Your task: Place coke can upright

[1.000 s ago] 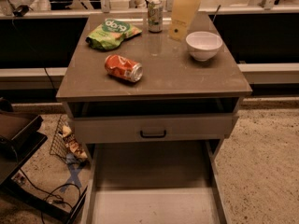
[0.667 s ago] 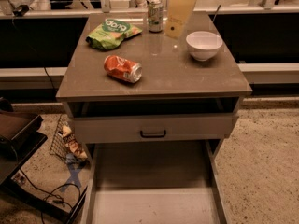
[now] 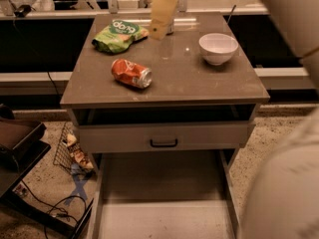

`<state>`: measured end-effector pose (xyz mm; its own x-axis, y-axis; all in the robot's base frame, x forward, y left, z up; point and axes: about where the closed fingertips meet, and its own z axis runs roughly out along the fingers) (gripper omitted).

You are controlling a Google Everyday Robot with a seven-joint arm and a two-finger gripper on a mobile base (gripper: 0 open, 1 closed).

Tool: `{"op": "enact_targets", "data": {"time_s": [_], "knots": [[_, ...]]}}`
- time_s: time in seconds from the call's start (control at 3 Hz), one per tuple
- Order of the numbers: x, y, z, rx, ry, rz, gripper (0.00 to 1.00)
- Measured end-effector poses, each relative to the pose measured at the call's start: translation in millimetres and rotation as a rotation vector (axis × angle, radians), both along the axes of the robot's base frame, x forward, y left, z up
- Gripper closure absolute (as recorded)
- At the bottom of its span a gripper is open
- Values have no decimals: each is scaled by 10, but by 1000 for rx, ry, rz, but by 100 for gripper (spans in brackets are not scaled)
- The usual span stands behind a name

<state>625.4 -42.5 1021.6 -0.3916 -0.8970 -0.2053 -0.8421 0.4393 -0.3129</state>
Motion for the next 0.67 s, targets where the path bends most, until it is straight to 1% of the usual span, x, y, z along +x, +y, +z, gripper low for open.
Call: {"op": "enact_targets", "data": {"time_s": [0.33,0.67], "knots": [[229,275,-215,28,45,-57,0],[263,439,-420,51,100,-95,0]]}}
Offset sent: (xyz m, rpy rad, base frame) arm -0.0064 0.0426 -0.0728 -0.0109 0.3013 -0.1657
